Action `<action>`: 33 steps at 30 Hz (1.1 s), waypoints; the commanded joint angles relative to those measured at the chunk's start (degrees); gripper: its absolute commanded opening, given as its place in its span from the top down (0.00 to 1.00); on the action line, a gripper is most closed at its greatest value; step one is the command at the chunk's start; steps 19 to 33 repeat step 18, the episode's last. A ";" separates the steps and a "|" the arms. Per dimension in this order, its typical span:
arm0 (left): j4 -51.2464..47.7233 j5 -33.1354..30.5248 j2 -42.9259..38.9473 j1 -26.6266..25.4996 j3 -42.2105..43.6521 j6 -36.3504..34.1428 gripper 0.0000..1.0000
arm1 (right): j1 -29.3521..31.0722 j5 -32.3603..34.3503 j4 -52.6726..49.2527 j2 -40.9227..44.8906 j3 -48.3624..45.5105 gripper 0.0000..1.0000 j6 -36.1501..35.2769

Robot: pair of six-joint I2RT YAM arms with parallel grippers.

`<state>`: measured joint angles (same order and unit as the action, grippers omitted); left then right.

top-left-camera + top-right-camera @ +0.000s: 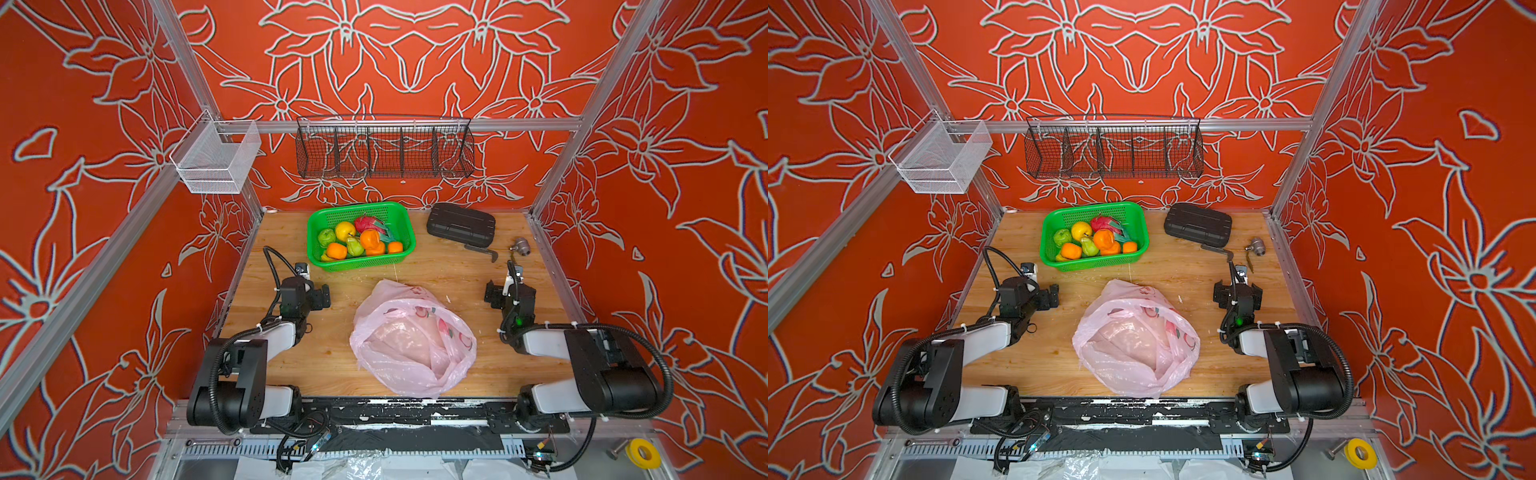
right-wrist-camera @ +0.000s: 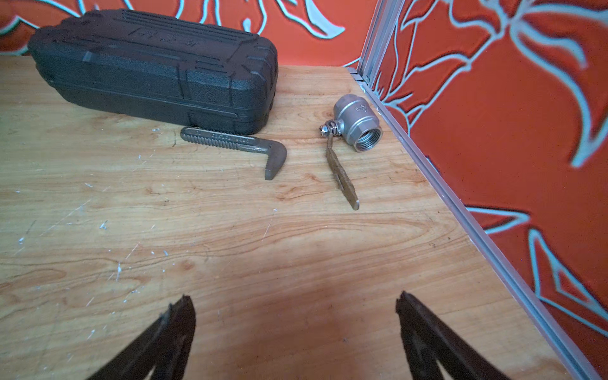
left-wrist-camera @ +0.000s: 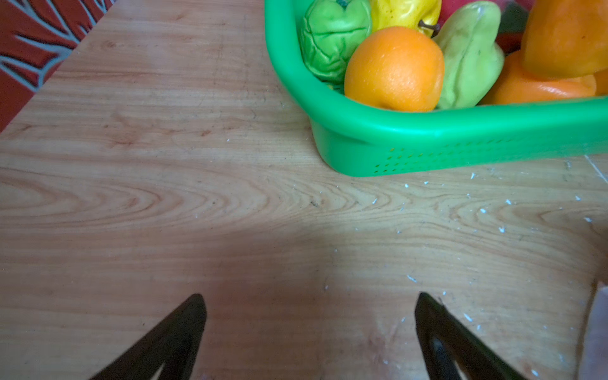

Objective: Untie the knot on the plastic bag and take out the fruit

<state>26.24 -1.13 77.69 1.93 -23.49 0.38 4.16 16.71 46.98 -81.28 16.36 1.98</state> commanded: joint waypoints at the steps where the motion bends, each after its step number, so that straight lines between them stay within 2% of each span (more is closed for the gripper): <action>1: 1.05 -0.18 -0.45 0.30 -0.49 0.76 0.03 | 0.06 0.97 0.38 0.51 1.13 0.03 0.41; 33: 0.98 -0.10 -0.52 0.33 -0.44 0.76 0.03 | 0.18 1.09 0.19 0.46 1.32 0.03 0.14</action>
